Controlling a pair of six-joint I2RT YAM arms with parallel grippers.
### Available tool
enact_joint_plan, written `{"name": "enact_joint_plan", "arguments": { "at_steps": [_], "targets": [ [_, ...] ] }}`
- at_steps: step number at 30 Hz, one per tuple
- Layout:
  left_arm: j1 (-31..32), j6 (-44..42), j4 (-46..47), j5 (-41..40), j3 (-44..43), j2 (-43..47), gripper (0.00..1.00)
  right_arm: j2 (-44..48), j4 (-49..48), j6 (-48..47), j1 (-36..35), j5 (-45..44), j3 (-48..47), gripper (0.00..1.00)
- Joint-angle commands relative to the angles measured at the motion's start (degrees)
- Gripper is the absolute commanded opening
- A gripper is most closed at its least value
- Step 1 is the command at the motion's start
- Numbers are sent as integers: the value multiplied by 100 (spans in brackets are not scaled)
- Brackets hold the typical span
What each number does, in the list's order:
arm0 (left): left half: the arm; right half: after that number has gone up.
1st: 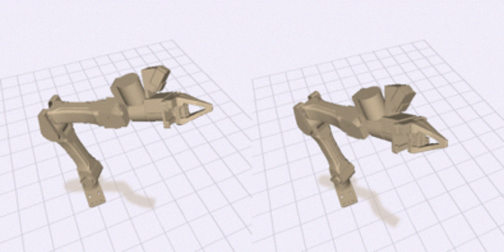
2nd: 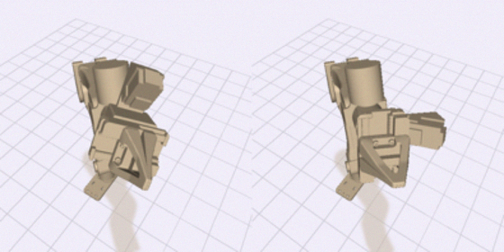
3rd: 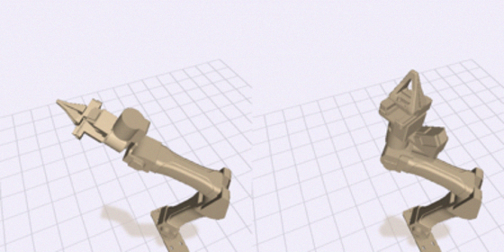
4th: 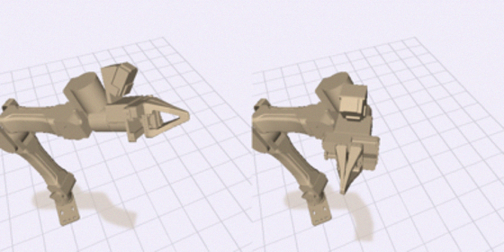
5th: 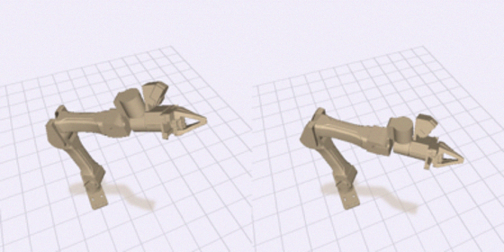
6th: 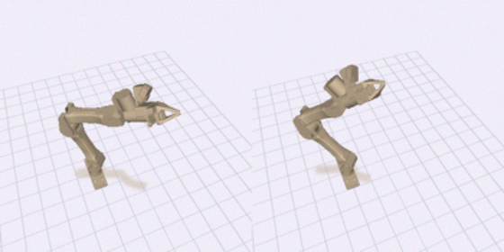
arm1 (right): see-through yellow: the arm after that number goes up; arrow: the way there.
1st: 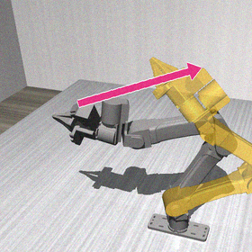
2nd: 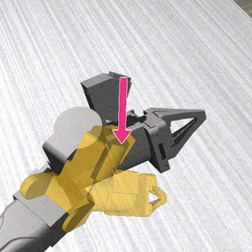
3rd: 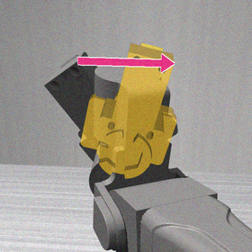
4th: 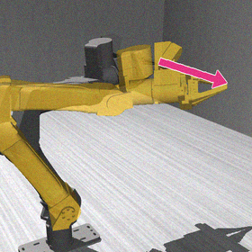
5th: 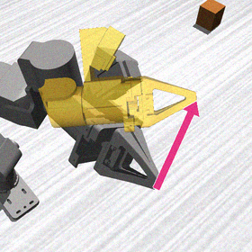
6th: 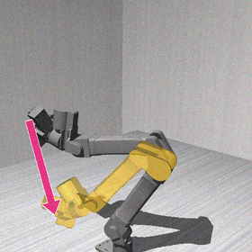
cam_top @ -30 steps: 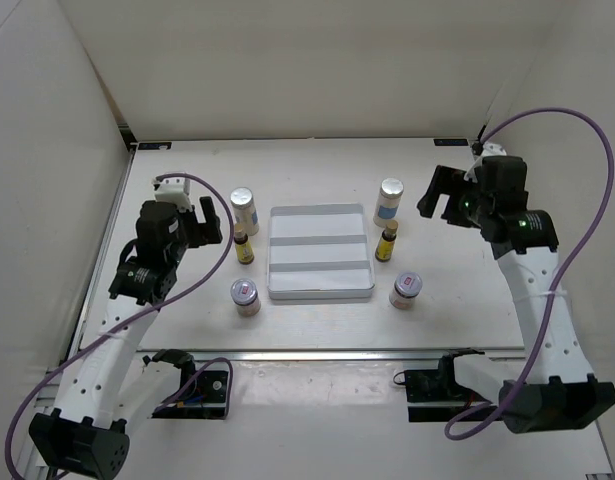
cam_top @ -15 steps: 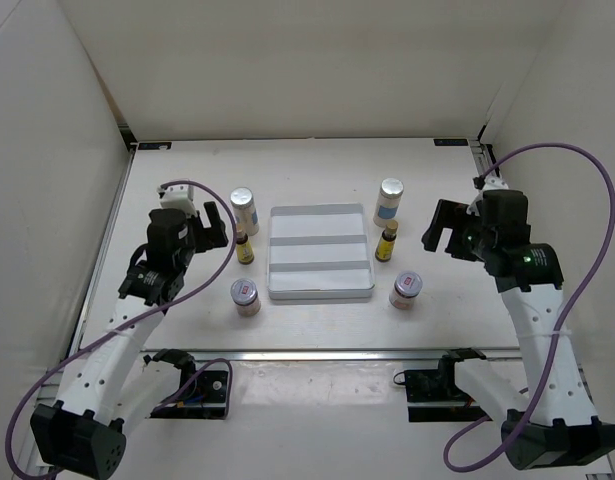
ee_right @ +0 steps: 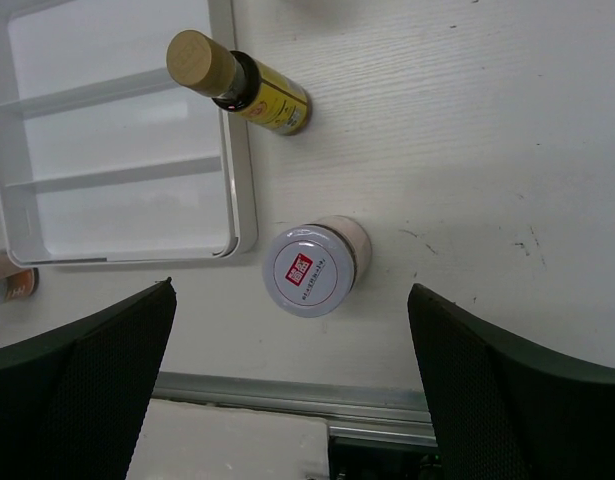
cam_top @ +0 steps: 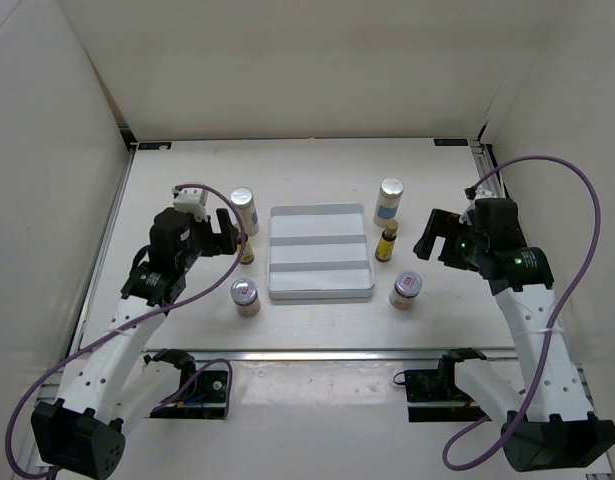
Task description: Organize the condiment bottles
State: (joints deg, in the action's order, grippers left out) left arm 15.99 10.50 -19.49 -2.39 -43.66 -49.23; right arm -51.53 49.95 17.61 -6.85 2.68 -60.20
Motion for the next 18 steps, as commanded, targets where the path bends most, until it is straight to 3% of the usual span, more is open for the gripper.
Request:
{"name": "enact_joint_plan", "arguments": {
  "at_steps": [1,7,18],
  "targets": [
    [18,-119,-108,2,-265,28,100,-112,6,-187,-44,312,-53,100],
    [18,-66,-222,-279,-266,89,100,-323,-108,5,-44,453,219,100],
    [18,251,-328,-560,-319,-333,100,-876,-310,23,-624,-548,456,100]
  ]
}}
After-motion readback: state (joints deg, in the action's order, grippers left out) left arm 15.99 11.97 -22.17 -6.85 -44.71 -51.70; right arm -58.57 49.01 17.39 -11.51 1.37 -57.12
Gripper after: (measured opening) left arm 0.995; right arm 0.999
